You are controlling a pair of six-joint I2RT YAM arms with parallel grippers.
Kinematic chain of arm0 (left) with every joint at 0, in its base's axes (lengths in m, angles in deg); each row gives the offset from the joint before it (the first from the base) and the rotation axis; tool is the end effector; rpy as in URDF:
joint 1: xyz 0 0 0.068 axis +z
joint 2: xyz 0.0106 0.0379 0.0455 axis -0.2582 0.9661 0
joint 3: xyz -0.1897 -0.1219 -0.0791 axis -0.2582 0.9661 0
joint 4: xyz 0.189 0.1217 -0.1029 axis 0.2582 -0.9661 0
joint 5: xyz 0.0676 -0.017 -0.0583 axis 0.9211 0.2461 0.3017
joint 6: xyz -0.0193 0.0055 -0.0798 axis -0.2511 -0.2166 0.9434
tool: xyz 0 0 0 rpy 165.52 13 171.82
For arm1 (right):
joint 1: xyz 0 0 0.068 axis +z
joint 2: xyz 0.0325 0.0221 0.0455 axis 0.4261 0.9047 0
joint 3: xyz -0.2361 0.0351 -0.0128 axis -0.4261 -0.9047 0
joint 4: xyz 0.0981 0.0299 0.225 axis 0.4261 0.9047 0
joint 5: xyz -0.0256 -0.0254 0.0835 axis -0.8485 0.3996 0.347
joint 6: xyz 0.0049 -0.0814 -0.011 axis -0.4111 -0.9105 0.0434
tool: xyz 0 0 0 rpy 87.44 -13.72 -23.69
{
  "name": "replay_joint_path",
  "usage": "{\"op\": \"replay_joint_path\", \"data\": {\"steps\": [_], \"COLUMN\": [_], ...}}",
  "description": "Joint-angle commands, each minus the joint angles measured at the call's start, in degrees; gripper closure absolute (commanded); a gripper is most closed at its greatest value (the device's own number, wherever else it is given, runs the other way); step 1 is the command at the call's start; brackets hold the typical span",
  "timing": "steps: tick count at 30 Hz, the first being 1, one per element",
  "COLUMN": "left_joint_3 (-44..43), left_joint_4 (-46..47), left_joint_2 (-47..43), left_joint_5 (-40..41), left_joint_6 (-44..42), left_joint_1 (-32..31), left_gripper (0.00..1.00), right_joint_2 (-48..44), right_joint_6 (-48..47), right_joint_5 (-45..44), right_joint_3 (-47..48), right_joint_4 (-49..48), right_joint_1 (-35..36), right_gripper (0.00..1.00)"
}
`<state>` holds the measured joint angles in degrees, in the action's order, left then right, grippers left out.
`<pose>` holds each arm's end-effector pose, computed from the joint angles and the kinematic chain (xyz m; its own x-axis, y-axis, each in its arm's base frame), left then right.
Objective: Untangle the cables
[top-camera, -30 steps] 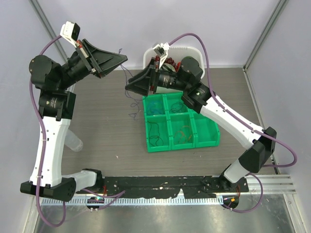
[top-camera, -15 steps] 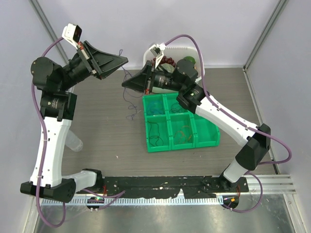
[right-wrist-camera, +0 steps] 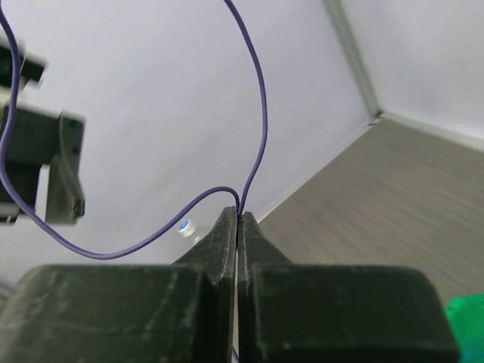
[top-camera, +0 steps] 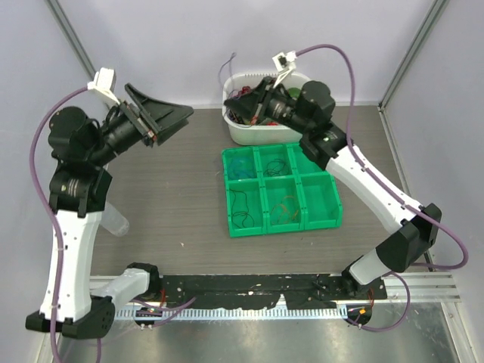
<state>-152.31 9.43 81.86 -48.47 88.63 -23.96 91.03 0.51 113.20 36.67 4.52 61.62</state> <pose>0.1977 -0.0781 0.4988 -0.6332 -0.6058 -0.4817 0.4239 0.2493 -0.8707 0.2829 0.2473 0.4376 -0.3742 0.3585 -0.8553 -0.8093 0.3240 0.4899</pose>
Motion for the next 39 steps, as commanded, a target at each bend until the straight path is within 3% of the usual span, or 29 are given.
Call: {"op": "replay_joint_path", "data": {"steps": [1, 11, 14, 17, 23, 28, 34, 36, 39], "left_joint_3": [4.58, 7.68, 8.29, 9.52, 11.28, 11.72, 11.81, 11.89, 12.60], "left_joint_4": [-10.51, -14.92, -14.92, -14.13, -13.08, -12.37, -11.40, -11.14, -9.92], "left_joint_2": [-6.18, -7.86, -8.03, -8.39, -8.47, -7.51, -6.10, -5.75, -5.49], "left_joint_5": [12.72, 13.97, 13.62, 13.27, 12.21, 11.25, 10.19, 9.93, 9.40], "left_joint_6": [-6.63, -6.63, -6.36, -5.84, -5.05, -4.61, -4.34, -4.26, -3.64], "left_joint_1": [0.21, 0.12, 0.21, 0.12, 0.21, 0.21, 0.21, 0.12, 0.21], "left_gripper": [0.20, 0.20, 0.20, 0.21, 0.21, 0.21, 0.22, 0.22, 0.22], "right_joint_2": [-4.07, -2.05, -2.84, -4.07, -5.22, -2.59, 1.02, 2.07, 3.22], "right_joint_6": [-2.57, -15.49, -16.72, -12.26, -9.78, -9.43, -12.32, -13.81, -16.45], "right_joint_5": [-5.18, -10.12, -9.41, -6.96, -6.33, -8.53, -14.14, -16.43, -12.24], "right_joint_3": [0.71, -4.47, -13.92, -24.74, -36.19, -35.77, -28.83, -26.63, -26.01], "right_joint_4": [3.62, 9.35, 4.10, -4.33, -7.97, -0.07, 15.12, 17.69, 14.20], "right_joint_1": [-5.19, -12.05, -12.93, -13.90, -13.99, -14.17, -14.43, -14.60, -14.78], "right_gripper": [0.99, 0.99, 0.99, 0.99, 0.99, 0.99, 0.99, 0.99, 0.99]}}
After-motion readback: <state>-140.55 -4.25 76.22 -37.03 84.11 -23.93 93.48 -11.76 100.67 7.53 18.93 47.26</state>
